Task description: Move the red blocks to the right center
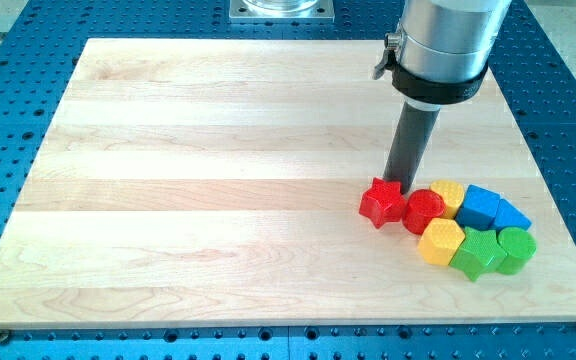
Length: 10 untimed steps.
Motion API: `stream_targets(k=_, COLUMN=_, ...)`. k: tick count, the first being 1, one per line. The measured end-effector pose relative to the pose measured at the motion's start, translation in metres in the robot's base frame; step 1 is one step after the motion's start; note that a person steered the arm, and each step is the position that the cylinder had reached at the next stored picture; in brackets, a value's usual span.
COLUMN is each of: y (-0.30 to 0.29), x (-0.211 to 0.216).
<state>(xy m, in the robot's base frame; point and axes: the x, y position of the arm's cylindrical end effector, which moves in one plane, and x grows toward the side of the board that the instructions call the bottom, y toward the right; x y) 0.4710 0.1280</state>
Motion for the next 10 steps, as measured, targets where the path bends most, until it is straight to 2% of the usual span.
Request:
stream_targets(k=3, y=-0.003, x=-0.002)
stream_targets(k=4, y=0.049, x=-0.016)
stream_targets(k=5, y=0.118, x=0.018)
stream_targets(k=6, y=0.149, x=0.053)
stream_targets(k=9, y=0.066, x=0.057)
stream_targets(k=10, y=0.004, x=0.057)
